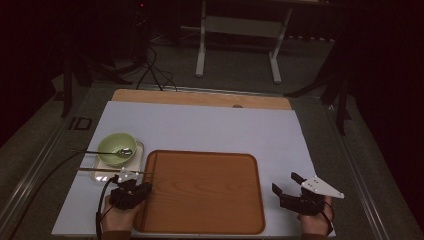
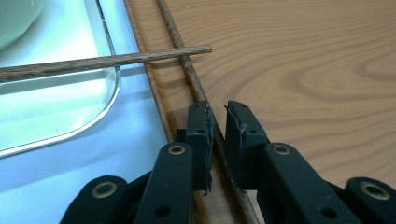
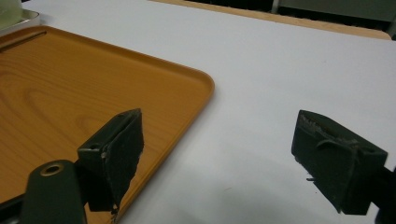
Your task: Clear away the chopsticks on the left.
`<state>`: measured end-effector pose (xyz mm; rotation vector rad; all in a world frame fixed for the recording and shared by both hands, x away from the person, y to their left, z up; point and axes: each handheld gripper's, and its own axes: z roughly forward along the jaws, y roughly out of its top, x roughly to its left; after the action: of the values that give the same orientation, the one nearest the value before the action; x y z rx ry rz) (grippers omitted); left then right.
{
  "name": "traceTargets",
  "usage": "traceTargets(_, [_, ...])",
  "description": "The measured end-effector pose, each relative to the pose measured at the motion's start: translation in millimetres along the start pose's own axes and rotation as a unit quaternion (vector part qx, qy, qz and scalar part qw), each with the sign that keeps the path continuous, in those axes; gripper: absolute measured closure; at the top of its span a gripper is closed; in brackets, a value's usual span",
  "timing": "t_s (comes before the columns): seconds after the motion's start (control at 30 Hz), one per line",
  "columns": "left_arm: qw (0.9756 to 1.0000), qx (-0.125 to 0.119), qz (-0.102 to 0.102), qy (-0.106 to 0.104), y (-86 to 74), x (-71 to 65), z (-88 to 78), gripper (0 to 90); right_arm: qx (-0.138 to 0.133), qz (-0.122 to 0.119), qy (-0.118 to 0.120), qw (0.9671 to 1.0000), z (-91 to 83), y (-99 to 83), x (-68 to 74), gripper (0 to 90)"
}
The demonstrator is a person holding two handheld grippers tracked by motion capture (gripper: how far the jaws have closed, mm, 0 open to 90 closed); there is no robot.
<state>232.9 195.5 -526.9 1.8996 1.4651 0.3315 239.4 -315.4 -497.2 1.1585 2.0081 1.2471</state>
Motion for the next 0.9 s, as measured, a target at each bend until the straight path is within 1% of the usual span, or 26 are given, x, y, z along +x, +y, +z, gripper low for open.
traceTargets(0.2, [1.0, -0.001, 0.0, 0.002, 0.3, -0.1, -0.6, 76.4, 0.0, 0.0, 0.001, 1.0, 0.0, 0.0, 0.0, 16.7])
traceTargets(0.3, [1.0, -0.005, -0.001, 0.003, 0.6, -0.2, -2.8, 72.4, 0.0, 0.001, 0.0, 1.0, -0.1, -0.1, 0.0, 16.7])
traceTargets(0.33, [1.0, -0.006, 0.0, 0.002, 0.8, -0.3, -3.4, 72.4, 0.0, 0.001, 0.0, 1.0, -0.1, -0.1, 0.0, 16.7])
traceTargets(0.37, [1.0, -0.008, 0.003, 0.001, 1.1, -1.1, -4.7, 69.2, 0.0, 0.001, 0.0, 1.0, -0.1, -0.1, 0.0, 16.7])
traceTargets(0.6, [0.9997, -0.016, 0.016, -0.002, 3.5, -4.0, -12.9, 61.3, 0.0, 0.001, 0.0, 1.0, -0.1, -0.2, 0.0, 16.7])
traceTargets(0.73, [0.999, -0.035, 0.027, -0.012, 6.6, -4.3, -22.6, 57.0, 0.0, 0.0, 0.0, 1.0, 0.0, -0.1, 0.1, 16.7])
traceTargets(0.8, [0.999, -0.035, 0.027, -0.012, 6.6, -4.3, -22.6, 56.1, 0.0, 0.0, 0.001, 1.0, 0.0, -0.1, 0.2, 16.7])
traceTargets(0.83, [0.9978, -0.049, 0.037, -0.025, 7.9, -3.1, -27.7, 53.8, 0.0, 0.0, 0.001, 1.0, -0.1, 0.0, 0.2, 16.7])
traceTargets(0.9, [0.9972, -0.054, 0.044, -0.028, 8.1, -1.2, -29.3, 52.5, -0.001, 0.001, 0.001, 1.0, -0.4, 0.0, 0.1, 16.7])
